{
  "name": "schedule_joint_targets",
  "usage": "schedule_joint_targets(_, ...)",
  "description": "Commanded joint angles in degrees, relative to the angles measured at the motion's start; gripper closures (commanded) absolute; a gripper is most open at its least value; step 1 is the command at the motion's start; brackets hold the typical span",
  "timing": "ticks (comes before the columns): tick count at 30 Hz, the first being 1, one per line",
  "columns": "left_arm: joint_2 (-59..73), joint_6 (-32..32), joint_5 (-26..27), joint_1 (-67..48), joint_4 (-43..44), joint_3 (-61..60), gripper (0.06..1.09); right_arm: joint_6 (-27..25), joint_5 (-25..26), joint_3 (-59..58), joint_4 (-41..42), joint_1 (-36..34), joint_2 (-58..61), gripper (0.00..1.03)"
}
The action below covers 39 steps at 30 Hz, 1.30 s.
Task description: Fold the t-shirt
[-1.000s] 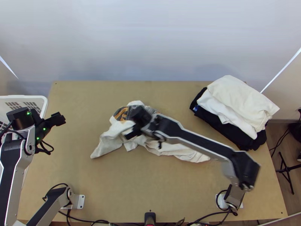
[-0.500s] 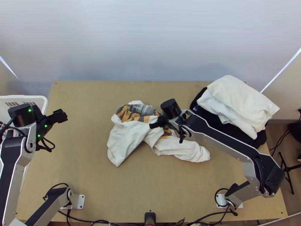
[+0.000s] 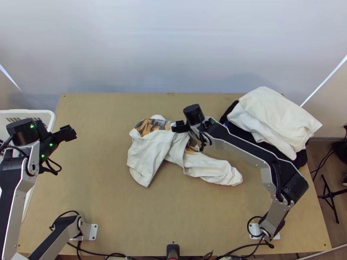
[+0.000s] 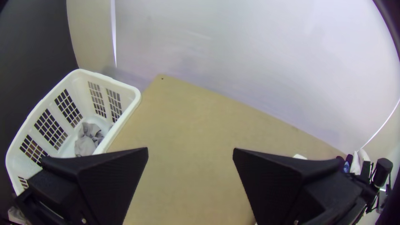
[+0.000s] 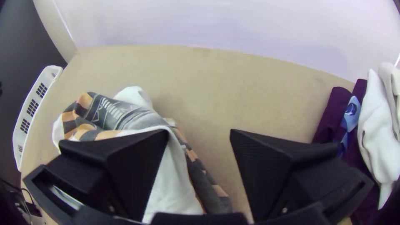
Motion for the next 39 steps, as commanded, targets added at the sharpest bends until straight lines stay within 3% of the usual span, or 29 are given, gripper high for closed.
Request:
schedule_joint_targets(1, -0.22, 1.10, -0.03, 1.32, -0.89, 0.43, 0.10, 6.45, 1.08, 4.50, -9.87, 1.21, -2.70, 0.19)
schedule_joint_targets(4, 0.48, 1.10, -0.03, 1.32, -0.89, 1.22, 0.10, 10.67, -2.88, 10.57, -22.70, 2.97, -3.14, 0.18)
schedule_joint_targets(6, 1.36, 1.10, -0.03, 1.23, -0.71, 1.58, 0.10, 16.91, -6.39, 12.06, -28.32, 3.32, -3.14, 0.18)
schedule_joint_targets(10, 3.12, 0.49, -0.03, 1.23, -0.63, 3.16, 0.10, 25.79, -12.99, 12.94, -33.60, 3.59, -3.22, 0.18)
schedule_joint_targets(14, 4.26, 0.49, -0.38, 1.23, -0.71, 4.56, 0.10, 35.37, -15.27, 13.64, -36.85, 4.11, -3.31, 0.18)
schedule_joint_targets(17, 4.70, 0.49, -0.82, 1.23, -0.89, 5.09, 0.10, 39.85, -18.79, 13.38, -37.03, 4.20, -1.91, 0.19)
schedule_joint_targets(21, 4.87, 0.57, -1.26, 1.23, -1.50, 6.06, 0.10, 41.87, -19.93, 13.99, -37.03, 6.92, 1.08, 0.20)
schedule_joint_targets(24, 4.87, 0.66, -1.61, 1.23, -1.94, 6.59, 0.10, 42.75, -19.75, 14.61, -36.15, 8.68, 2.49, 0.40)
schedule_joint_targets(25, 4.87, 0.66, -1.96, 1.23, -2.12, 6.76, 0.10, 42.84, -19.58, 14.70, -35.09, 8.95, 2.84, 0.42)
schedule_joint_targets(31, 4.87, 0.66, -2.66, 1.58, -3.26, 7.64, 0.10, 42.84, -19.49, 17.25, -32.72, 9.47, 6.00, 0.42)
schedule_joint_targets(33, 4.87, 0.66, -2.66, 1.76, -3.44, 7.82, 0.10, 42.57, -18.26, 17.33, -31.40, 9.30, 6.53, 0.46)
schedule_joint_targets(36, 4.79, 0.66, -2.66, 1.93, -3.53, 7.82, 0.10, 40.64, -12.37, 16.28, -26.57, 9.12, 6.62, 0.64)
schedule_joint_targets(39, 4.79, 0.66, -2.66, 1.93, -3.53, 7.46, 0.10, 40.03, -11.49, 15.22, -22.00, 9.03, 6.53, 0.65)
